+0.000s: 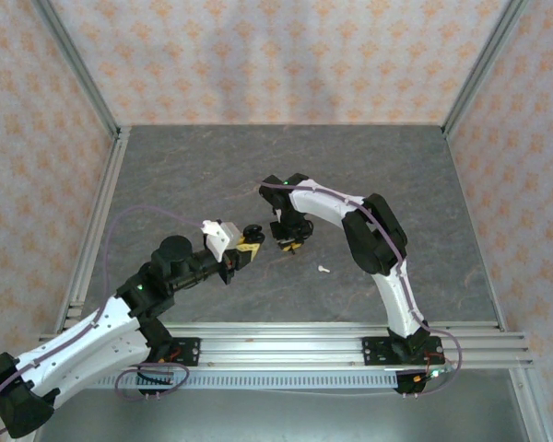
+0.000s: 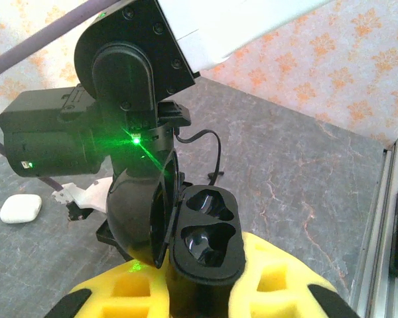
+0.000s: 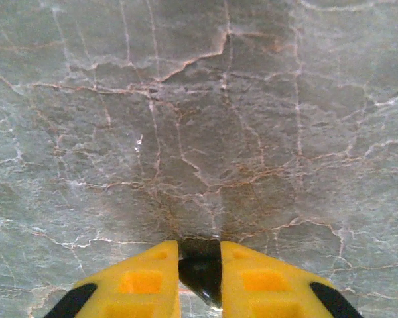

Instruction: Insert wireless bluetooth earbuds into charging case

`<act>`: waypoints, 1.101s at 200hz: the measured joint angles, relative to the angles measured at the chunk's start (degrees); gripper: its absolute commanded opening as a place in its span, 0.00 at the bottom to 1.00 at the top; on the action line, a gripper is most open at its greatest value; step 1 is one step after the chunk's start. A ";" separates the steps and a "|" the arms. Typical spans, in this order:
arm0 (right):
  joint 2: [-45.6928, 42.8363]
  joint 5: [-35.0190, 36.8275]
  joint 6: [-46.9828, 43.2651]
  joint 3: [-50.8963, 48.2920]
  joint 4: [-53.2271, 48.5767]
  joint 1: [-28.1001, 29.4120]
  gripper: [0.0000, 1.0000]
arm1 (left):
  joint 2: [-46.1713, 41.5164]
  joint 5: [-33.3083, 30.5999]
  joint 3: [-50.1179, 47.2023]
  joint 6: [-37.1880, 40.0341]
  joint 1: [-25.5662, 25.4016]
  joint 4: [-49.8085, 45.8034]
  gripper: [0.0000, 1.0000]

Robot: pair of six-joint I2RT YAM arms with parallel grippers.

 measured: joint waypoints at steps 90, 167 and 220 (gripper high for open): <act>-5.27 1.46 0.98 -5.03 1.81 -0.22 0.11 | 0.35 0.02 0.00 0.00 0.00 0.07 0.00; -12.13 0.68 3.34 -9.86 5.88 -3.06 0.10 | 2.03 0.28 0.17 0.07 0.00 0.66 0.00; -28.30 2.84 4.24 -9.25 9.16 -4.44 0.08 | 12.02 3.89 7.39 0.96 0.00 2.43 0.00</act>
